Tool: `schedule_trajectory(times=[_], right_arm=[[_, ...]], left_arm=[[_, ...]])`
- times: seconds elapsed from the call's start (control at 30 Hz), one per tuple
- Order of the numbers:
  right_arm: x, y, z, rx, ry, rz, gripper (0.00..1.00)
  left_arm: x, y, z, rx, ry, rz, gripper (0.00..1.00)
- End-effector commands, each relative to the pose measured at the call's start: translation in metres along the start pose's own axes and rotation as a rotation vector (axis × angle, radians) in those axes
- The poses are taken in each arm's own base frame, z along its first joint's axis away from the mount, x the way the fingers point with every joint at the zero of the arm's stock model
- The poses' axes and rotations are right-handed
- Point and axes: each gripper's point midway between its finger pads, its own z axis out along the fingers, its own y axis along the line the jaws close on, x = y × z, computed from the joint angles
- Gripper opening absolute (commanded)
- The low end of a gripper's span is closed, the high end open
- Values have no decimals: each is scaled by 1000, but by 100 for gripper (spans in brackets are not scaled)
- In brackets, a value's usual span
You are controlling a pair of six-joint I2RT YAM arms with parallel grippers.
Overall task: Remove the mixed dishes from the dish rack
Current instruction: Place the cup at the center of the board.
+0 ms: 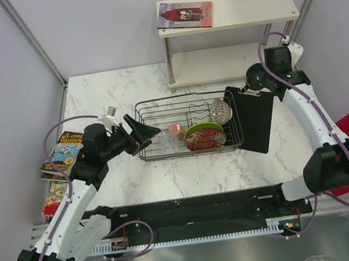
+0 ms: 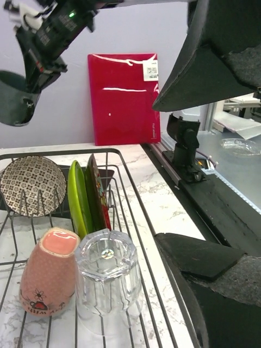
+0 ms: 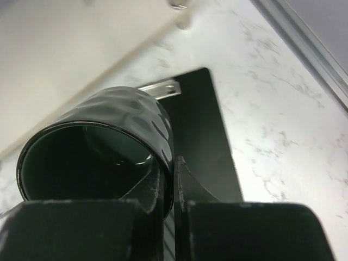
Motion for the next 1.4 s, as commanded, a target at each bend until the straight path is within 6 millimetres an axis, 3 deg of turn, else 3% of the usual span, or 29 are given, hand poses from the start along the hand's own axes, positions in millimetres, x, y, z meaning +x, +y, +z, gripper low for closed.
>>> schedule_trajectory(times=[0.0,0.13,0.4,0.63,0.77,1.1,1.13,1.27,1.37], right_arm=[[-23,-28,22,63,22,192,0],[-29,-57,39,208,19,161,0],[4,-118,82,394,128,188,0],[20,-147,115,462,216,193,0],[34,-153,133,452,273,208,0],[53,-145,156,389,325,255,1],[57,-146,156,391,334,251,5],[54,-143,151,375,328,256,49],[42,-137,145,345,303,273,63]], left_arm=[[10,14,-9,-44,15,68,97],[18,22,-10,-49,35,53,97],[23,33,-11,-78,39,48,96],[27,46,-7,-110,53,39,96],[29,52,-6,-127,54,36,96],[25,55,-6,-145,40,66,96],[25,55,-6,-147,39,66,96],[25,57,-5,-152,43,59,96],[26,57,-4,-152,51,61,96]])
